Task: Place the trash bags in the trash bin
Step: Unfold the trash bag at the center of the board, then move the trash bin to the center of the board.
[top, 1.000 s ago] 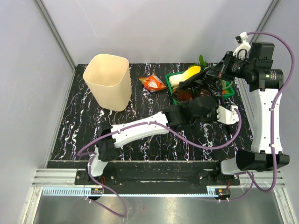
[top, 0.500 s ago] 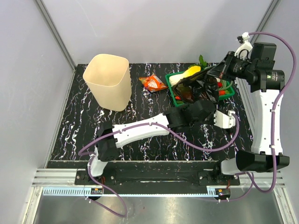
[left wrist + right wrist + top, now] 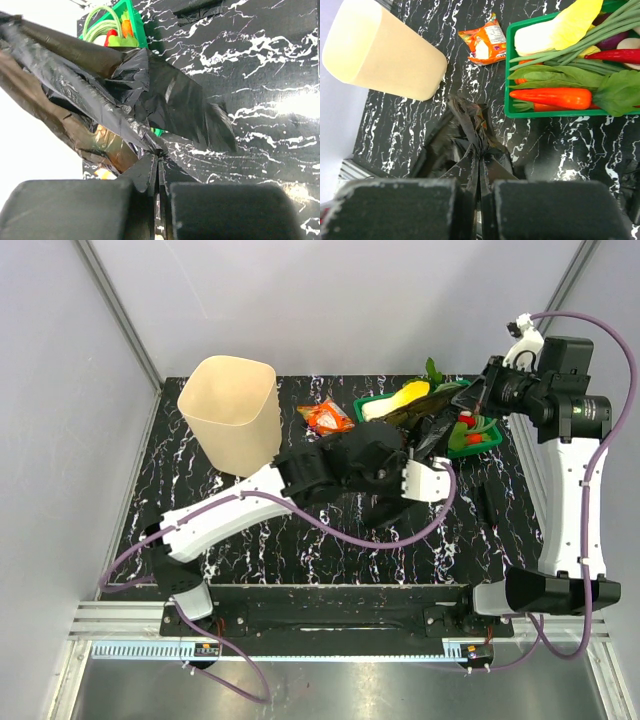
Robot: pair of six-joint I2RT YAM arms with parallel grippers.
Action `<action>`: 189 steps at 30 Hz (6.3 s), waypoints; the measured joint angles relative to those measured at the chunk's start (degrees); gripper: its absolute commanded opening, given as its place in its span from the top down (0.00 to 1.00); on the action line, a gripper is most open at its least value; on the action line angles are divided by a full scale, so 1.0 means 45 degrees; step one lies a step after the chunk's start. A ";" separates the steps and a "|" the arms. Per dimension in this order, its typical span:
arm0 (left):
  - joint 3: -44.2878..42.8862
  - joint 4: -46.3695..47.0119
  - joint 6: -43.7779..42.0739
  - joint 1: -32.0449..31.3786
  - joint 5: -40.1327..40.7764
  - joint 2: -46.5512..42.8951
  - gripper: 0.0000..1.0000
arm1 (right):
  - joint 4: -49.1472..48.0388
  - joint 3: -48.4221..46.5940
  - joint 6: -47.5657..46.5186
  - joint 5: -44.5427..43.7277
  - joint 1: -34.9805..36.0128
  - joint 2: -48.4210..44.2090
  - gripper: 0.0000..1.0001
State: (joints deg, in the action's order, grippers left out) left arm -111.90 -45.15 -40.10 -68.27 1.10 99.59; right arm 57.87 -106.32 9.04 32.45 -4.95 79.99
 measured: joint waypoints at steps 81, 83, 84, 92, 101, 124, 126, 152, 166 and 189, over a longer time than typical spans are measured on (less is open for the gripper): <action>0.3065 -0.1583 0.1195 0.3167 -0.5377 -0.2909 0.23 | 0.0452 0.0296 -0.3575 -0.2827 -0.0010 -0.1137 1.00; 0.3070 -0.1258 0.1549 0.3789 -0.4503 -0.3099 0.19 | 0.0452 0.0228 -0.3580 -0.2647 -0.0010 -0.1166 1.00; 0.3070 -0.1171 0.1593 0.4153 -0.4099 -0.3206 0.18 | 0.0452 0.0223 -0.3580 -0.2599 -0.0010 -0.1166 1.00; 0.1477 -0.3138 -0.0942 0.8587 -0.2637 -0.3512 0.16 | 0.0452 0.0223 -0.3633 -0.2205 -0.0010 -0.1166 1.00; -0.2628 -0.6373 -0.5950 1.2167 -0.2866 -0.0957 0.16 | 0.0452 0.0398 -0.3730 -0.1938 -0.0010 -0.1166 1.00; -0.3167 -0.7247 -0.9185 1.3741 -0.3944 0.0058 0.19 | 0.0452 0.1069 -0.3959 -0.1962 -0.0010 -0.1166 1.00; -0.3492 -0.7223 -0.9476 1.3780 -0.4133 -0.0209 0.19 | 0.0452 0.1166 -0.3963 -0.1962 -0.0010 -0.1171 1.00; -0.0024 -0.7247 -1.0919 1.3789 -0.4279 -0.0826 0.22 | 0.0389 0.1481 -0.3954 -0.1943 -0.0010 -0.1166 1.00; 0.0097 -0.7237 -1.0899 1.3600 -0.4182 0.0675 0.68 | 0.0345 0.2035 -0.3973 -0.1996 -0.0010 -0.1311 1.00; 0.1307 -0.7776 -0.7694 1.0370 -0.4580 -0.0568 1.00 | 0.0141 0.2327 -0.4124 -0.2059 -0.0010 -0.1535 1.00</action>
State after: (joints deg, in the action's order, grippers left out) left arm -106.02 -80.14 -74.72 -21.61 -19.51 97.03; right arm 58.50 -95.85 -9.52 23.18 -4.99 73.08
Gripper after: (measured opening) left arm 0.031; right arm 0.008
